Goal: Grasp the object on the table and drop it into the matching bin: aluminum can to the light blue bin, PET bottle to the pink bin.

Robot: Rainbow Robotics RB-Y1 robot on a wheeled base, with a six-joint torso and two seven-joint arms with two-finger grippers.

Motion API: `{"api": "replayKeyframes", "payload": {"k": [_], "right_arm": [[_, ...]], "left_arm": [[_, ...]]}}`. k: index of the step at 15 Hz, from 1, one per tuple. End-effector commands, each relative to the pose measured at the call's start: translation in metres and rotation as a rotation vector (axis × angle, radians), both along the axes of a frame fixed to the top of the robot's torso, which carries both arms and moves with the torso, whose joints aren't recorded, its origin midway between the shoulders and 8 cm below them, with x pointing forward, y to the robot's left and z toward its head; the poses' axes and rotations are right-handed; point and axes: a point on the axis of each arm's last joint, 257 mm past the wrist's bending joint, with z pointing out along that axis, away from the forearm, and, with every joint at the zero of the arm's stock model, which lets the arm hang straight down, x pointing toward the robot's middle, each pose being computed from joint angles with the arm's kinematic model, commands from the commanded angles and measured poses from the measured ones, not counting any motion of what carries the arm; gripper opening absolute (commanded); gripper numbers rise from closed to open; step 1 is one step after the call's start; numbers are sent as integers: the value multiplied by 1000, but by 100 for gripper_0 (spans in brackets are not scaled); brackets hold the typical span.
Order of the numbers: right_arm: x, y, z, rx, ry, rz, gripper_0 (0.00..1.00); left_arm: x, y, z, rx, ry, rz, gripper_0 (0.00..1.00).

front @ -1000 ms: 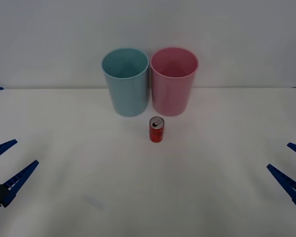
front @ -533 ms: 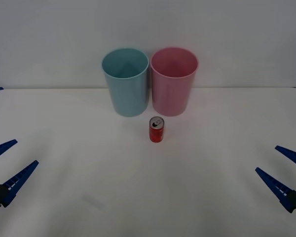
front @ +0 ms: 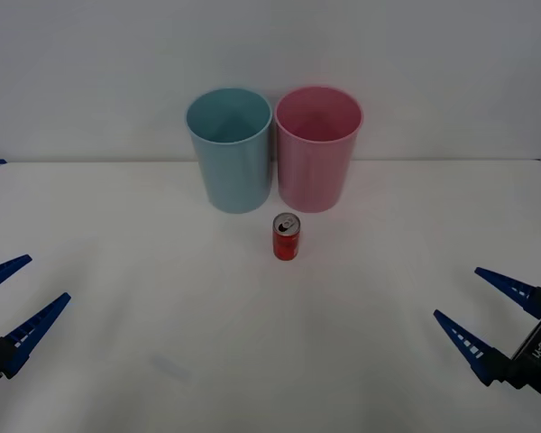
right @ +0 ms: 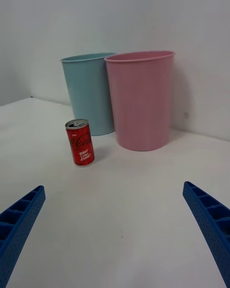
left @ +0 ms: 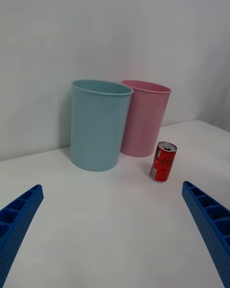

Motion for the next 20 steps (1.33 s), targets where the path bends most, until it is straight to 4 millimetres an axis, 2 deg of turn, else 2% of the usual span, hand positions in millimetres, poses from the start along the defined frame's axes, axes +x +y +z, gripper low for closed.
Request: {"api": "replayKeyframes", "payload": {"k": [1,16,20], "right_arm": [[7,16,-9,7,16,2,100],[56,97,-36,-4,33,-29,100],[81,119,-50,-2,42,-15,100]], "left_arm": [[0,0,0,0,0,0,100],[0,0,0,0,0,0,100],[0,0,0,0,0,0,100]]}}
